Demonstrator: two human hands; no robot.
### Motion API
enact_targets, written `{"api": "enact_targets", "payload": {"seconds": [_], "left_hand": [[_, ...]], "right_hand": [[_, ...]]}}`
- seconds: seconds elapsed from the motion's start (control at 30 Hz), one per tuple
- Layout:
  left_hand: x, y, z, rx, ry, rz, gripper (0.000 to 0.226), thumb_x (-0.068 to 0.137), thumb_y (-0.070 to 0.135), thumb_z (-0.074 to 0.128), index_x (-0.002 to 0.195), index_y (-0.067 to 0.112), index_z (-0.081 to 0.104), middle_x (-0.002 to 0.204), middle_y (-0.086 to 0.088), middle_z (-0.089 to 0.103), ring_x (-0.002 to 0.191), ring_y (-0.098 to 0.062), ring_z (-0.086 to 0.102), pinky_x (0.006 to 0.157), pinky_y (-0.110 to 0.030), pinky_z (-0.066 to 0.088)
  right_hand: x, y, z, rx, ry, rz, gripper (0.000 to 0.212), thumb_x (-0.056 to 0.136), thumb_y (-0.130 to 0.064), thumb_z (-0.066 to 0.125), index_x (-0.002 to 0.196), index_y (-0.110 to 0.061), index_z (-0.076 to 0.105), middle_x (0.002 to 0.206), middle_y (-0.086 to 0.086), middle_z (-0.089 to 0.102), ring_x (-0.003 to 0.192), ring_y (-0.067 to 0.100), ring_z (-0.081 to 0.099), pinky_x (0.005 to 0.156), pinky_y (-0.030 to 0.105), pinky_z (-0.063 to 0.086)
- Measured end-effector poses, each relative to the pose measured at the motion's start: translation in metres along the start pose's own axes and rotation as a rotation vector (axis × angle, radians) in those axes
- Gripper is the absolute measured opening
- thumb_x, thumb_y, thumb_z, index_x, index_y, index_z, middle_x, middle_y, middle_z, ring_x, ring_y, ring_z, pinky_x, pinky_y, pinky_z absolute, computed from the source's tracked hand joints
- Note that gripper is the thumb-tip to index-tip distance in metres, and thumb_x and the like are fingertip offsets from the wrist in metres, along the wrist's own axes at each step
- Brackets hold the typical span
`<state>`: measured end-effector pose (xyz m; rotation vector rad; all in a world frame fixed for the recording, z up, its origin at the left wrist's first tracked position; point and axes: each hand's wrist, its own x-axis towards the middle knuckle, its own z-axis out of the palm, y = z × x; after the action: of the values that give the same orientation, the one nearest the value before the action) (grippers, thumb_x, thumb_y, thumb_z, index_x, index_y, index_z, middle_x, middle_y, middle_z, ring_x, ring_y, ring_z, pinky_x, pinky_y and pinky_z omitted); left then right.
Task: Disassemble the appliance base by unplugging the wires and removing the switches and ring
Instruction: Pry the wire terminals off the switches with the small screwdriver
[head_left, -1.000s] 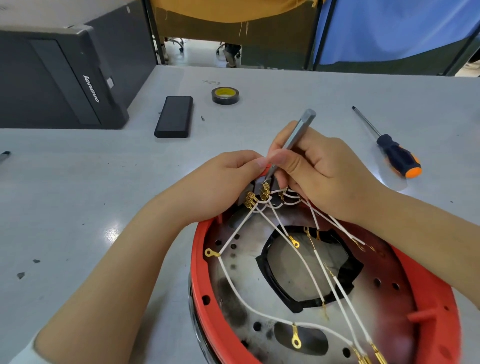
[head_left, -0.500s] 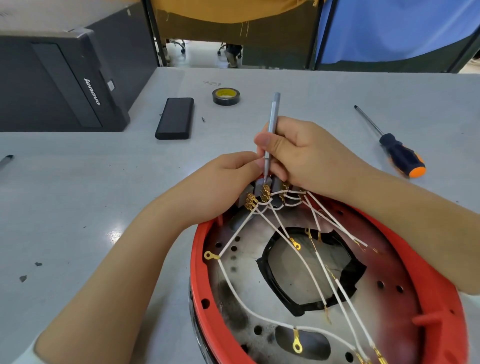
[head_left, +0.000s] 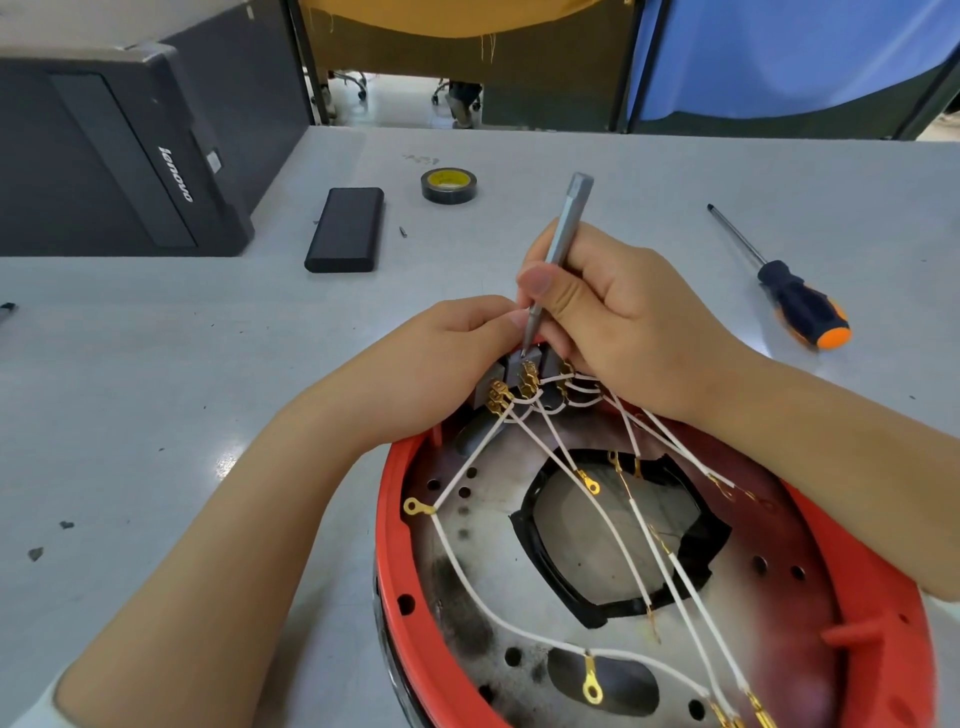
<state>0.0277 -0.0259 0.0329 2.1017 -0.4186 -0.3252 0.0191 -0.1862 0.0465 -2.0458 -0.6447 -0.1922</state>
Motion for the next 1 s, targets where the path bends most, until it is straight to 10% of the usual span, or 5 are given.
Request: {"api": "enact_targets", "payload": {"seconds": [0.13,0.3,0.47,0.77,1.0], "left_hand": [[-0.001,0.000,-0.001,0.017,0.009,0.006,0.034,0.099,0.040,0.037,0.092,0.022,0.064,0.085,-0.001,0.064,0.071,-0.008,0.057,0.066,-0.015,0.043],[-0.001,0.000,0.000,0.000,-0.011,0.004,0.034,0.099,0.041,0.036,0.094,0.024,0.065,0.092,-0.004,0.068,0.084,-0.015,0.060,0.078,-0.023,0.047],[-0.001,-0.001,0.000,0.018,0.035,0.003,0.037,0.098,0.038,0.037,0.069,0.025,0.056,0.053,0.011,0.051,0.048,0.001,0.046,0.047,-0.005,0.036],[-0.002,0.004,0.001,-0.021,-0.027,-0.024,0.032,0.100,0.038,0.037,0.100,0.027,0.066,0.102,-0.010,0.069,0.095,-0.024,0.063,0.086,-0.034,0.048],[-0.002,0.004,0.001,-0.092,-0.026,-0.027,0.028,0.100,0.033,0.040,0.101,0.029,0.068,0.101,-0.006,0.069,0.089,-0.021,0.064,0.082,-0.031,0.049]], "right_hand": [[0.000,0.000,0.002,-0.101,-0.015,-0.044,0.016,0.100,-0.027,0.043,0.084,-0.031,0.048,0.055,-0.012,0.053,0.048,0.011,0.049,0.049,0.024,0.041],[0.000,0.001,0.000,-0.089,-0.022,-0.031,0.017,0.100,-0.027,0.044,0.084,-0.026,0.051,0.055,-0.017,0.054,0.048,0.007,0.048,0.050,0.014,0.038],[0.000,0.000,0.001,-0.219,-0.004,-0.094,0.012,0.097,-0.033,0.042,0.086,-0.034,0.048,0.056,0.000,0.052,0.050,0.017,0.049,0.051,0.031,0.042],[0.011,0.001,0.003,-0.132,-0.037,0.081,0.022,0.099,-0.030,0.045,0.080,-0.024,0.053,0.061,-0.010,0.054,0.058,0.006,0.057,0.062,0.026,0.049],[0.023,-0.001,-0.001,-0.027,-0.144,0.199,0.030,0.100,-0.029,0.044,0.075,-0.017,0.056,0.039,-0.013,0.047,0.041,0.000,0.044,0.054,0.015,0.040]]}}
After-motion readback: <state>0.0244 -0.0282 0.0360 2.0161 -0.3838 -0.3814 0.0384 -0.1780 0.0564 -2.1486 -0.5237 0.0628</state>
